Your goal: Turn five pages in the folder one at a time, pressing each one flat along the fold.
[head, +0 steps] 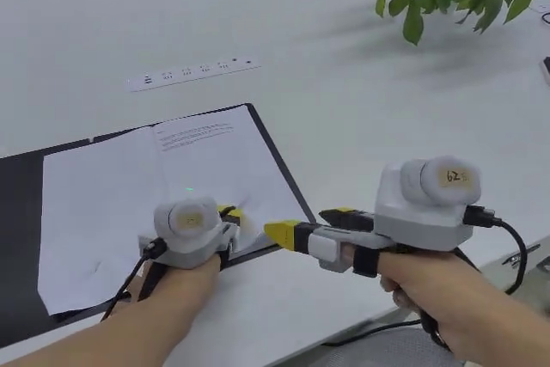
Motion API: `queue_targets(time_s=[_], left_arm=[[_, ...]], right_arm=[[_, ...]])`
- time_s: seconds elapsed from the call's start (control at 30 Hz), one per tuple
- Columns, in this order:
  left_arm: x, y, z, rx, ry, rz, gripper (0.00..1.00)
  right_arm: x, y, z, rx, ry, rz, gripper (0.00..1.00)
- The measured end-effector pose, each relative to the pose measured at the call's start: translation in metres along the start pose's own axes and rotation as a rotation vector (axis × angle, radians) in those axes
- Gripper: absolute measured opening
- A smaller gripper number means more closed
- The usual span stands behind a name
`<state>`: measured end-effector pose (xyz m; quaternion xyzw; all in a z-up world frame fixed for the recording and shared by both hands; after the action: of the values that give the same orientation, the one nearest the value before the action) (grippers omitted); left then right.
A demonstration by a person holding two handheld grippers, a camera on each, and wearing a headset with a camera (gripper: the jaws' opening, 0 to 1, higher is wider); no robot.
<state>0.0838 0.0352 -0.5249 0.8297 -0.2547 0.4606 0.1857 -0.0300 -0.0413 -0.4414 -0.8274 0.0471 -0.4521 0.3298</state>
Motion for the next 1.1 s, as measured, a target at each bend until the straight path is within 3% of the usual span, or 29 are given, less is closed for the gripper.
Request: queue_targets(time_s=[0.13, 0.3, 0.5, 0.87, 1.1], left_arm=[[0.0, 0.0, 0.0, -0.005, 0.002, 0.004, 0.01], [0.0, 0.0, 0.0, -0.004, 0.004, 0.004, 0.01], [0.0, 0.0, 0.0, -0.004, 0.005, 0.003, 0.01], [0.0, -0.001, 0.001, -0.004, 0.007, 0.0, 0.02], [0.0, 0.0, 0.001, -0.003, 0.01, -0.001, 0.02]], right_arm=[[-0.009, 0.006, 0.014, 0.0, 0.043, 0.151, 0.42], [-0.02, 0.016, 0.028, -0.009, 0.086, 0.321, 0.33], [-0.027, 0.023, 0.038, -0.016, 0.112, 0.365, 0.33], [-0.023, 0.036, 0.05, -0.041, 0.165, 0.429, 0.34], [-0.026, 0.05, 0.051, -0.116, 0.19, 0.474, 0.18]])
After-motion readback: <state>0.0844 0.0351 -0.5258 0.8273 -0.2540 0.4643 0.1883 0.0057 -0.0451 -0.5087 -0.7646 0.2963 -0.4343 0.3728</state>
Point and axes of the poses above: the centre of the closed fingertips' face, and the gripper's own axes: z roughly forward along the fingers, y roughly to its right, x roughly out of its top, the point moved 5 cm from there along -z, roughly backward along the fingers, and after that the axes turned 13 degrees about x, right-handed, at the moved point
